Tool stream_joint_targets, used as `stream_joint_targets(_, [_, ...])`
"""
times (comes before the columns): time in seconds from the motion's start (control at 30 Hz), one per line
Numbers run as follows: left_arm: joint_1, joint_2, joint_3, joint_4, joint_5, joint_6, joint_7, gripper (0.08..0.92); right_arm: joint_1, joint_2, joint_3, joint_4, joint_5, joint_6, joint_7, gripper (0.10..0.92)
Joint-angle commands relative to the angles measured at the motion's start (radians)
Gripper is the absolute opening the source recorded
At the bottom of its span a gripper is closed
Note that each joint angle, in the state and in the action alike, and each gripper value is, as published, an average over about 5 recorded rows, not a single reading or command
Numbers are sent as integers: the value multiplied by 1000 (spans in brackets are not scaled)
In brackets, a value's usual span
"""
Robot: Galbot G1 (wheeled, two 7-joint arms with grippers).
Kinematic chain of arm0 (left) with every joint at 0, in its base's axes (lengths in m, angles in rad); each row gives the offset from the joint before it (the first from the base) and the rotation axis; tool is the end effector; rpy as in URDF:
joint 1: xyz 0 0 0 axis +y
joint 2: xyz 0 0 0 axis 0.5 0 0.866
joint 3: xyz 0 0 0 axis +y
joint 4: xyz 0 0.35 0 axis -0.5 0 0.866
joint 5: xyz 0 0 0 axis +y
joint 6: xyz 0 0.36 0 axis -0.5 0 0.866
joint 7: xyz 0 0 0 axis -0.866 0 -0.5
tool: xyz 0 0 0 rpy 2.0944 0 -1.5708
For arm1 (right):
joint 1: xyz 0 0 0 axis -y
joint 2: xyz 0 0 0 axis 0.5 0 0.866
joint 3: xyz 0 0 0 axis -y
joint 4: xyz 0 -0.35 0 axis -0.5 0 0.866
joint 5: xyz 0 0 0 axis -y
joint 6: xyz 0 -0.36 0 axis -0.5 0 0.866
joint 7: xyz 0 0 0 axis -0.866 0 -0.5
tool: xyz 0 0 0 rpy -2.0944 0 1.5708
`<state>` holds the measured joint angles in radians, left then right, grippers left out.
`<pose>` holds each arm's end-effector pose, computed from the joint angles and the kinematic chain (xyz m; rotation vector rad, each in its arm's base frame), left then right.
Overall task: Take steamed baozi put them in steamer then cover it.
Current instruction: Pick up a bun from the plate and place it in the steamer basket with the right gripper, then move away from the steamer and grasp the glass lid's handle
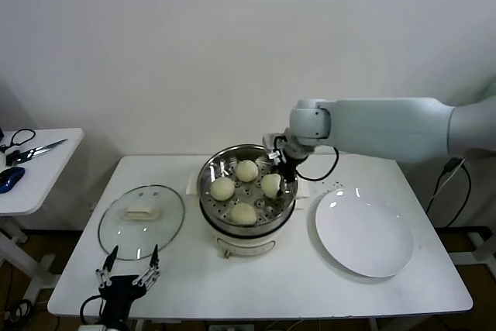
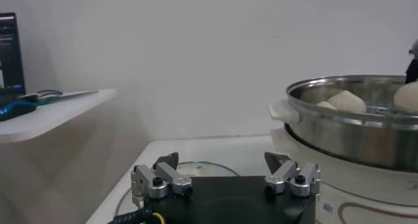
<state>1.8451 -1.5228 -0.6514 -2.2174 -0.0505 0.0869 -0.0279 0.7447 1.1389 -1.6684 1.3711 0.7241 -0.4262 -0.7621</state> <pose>0.1051 0.0430 -0.2956 0.1443 -2.9041 -0.1030 0.5356 0.0842 -0.0901 1.3865 -1.3684 1.4590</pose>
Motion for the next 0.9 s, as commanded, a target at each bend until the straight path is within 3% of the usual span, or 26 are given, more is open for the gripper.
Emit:
stream_joint_targets(0.03, [0, 0, 1, 0, 0, -1, 0, 823, -99, 27, 22, -37, -46, -28, 55, 670])
stream_joint_targets(0.2, [0, 1, 0, 1, -1, -1, 0, 823, -88, 27, 21, -42, -52, -21, 48, 699])
stream_joint_targets(0.37, [-2, 0, 0, 1, -1, 0, 0, 823, -71, 12, 37, -40, -39, 30, 7, 800])
stream_joint_targets(0.6, [-5, -1, 1, -1, -8, 8, -1, 823, 20, -104, 141, -31, 100, 96, -63, 822])
stream_joint_targets(0.77, [-6, 3, -4, -8, -27, 40, -4, 823, -36, -277, 339, 33, 304, 50, 166, 823])
stream_joint_targets(0.9, [-11, 4, -6, -8, -26, 67, -8, 823, -192, -415, 550, 58, 306, 92, 431, 823])
